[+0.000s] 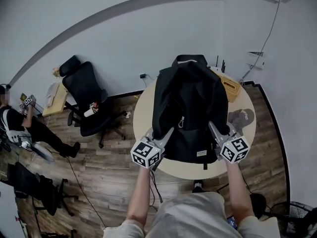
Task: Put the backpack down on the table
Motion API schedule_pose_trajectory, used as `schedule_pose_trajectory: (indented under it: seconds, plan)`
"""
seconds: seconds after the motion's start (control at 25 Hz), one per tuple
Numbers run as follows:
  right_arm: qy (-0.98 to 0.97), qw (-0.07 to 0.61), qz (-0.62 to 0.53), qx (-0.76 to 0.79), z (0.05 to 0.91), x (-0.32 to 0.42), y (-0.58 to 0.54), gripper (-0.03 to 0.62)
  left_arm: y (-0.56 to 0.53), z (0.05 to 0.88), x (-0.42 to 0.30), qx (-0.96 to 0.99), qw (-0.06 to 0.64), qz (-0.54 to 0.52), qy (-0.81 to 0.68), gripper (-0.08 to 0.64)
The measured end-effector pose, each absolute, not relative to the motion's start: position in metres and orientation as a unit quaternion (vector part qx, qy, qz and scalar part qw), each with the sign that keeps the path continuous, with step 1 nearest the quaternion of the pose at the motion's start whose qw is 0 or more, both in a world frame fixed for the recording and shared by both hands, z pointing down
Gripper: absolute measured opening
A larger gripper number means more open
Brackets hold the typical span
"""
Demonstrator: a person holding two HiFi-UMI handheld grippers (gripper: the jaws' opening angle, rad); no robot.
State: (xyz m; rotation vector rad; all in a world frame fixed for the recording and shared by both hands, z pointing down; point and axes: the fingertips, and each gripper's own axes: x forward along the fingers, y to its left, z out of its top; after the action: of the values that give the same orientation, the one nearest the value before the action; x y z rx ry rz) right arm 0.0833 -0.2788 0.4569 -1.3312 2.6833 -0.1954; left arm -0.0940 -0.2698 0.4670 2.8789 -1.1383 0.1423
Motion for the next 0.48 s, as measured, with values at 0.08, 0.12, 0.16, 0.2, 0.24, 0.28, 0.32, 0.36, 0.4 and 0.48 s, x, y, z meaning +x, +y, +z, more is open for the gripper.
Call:
schedule_pose_trajectory:
  seconds: [0.08,0.12,0.16,0.2,0.24,0.28,0.32,0.36,0.4,0.48]
  plan:
    - [0.894,0.077,-0.063,-0.436,0.450,0.091,-0.298,0.069,-0.285,0.455,-0.085,0.925,0.012,0.046,-0.376,0.103]
    - [0.896,0.080,-0.062,-0.432,0.447,0.095,-0.307,0.069,-0.292,0.450,-0.081,0.924,0.008,0.045,-0.381,0.101]
    - [0.898,0.083,-0.061,-0.428,0.445,0.098,-0.315,0.069,-0.298,0.448,-0.078,0.922,0.006,0.045,-0.385,0.101]
    - [0.899,0.085,-0.061,-0.424,0.446,0.100,-0.322,0.069,-0.303,0.448,-0.077,0.920,0.005,0.044,-0.389,0.100]
    - [0.901,0.085,-0.061,-0.421,0.448,0.101,-0.326,0.069,-0.307,0.450,-0.076,0.919,0.006,0.045,-0.392,0.100]
    - [0.903,0.082,-0.062,-0.417,0.453,0.101,-0.330,0.069,-0.310,0.456,-0.075,0.917,0.010,0.045,-0.396,0.098]
    - [0.905,0.077,-0.064,-0.413,0.459,0.101,-0.334,0.069,-0.312,0.463,-0.075,0.915,0.016,0.046,-0.401,0.098]
    - [0.907,0.070,-0.067,-0.409,0.466,0.100,-0.338,0.069,-0.314,0.471,-0.075,0.913,0.023,0.048,-0.405,0.098]
    - [0.910,0.064,-0.071,-0.404,0.474,0.100,-0.341,0.069,-0.315,0.480,-0.075,0.910,0.031,0.051,-0.411,0.097]
    - [0.915,0.050,-0.080,-0.393,0.491,0.100,-0.347,0.069,-0.316,0.500,-0.074,0.903,0.049,0.057,-0.423,0.097]
